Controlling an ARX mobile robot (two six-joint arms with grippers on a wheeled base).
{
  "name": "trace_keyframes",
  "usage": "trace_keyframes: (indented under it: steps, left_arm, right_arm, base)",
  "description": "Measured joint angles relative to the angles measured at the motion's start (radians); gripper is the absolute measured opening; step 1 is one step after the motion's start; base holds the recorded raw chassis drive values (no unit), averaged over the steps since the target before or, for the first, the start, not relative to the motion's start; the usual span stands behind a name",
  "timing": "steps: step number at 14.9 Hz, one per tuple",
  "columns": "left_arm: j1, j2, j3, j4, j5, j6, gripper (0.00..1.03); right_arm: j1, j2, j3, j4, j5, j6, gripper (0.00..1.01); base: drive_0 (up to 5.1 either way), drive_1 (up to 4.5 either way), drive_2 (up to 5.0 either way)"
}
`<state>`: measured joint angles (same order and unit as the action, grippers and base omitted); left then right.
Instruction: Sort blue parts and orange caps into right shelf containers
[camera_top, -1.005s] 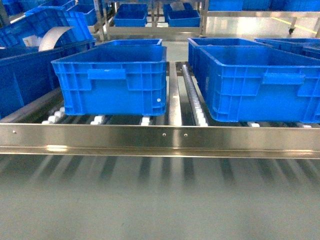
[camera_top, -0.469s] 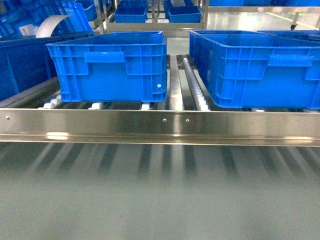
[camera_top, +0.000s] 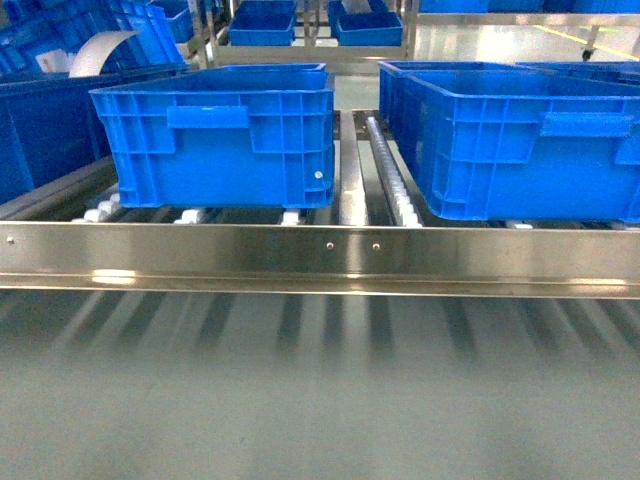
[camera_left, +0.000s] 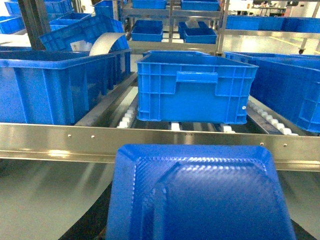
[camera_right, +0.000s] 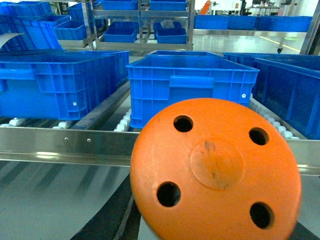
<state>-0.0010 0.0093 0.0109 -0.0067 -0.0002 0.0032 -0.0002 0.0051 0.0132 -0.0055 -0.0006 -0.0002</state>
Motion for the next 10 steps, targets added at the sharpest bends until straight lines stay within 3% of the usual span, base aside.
trace_keyframes:
  steps: [10]
  left_arm:
    - [0.0,0.0,0.0,0.0,0.0,0.0,0.42]
  right_arm:
    - [0.0,0.0,0.0,-0.001,0.0,0.0,0.44]
  base:
    - [0.1,4.31,-4.2]
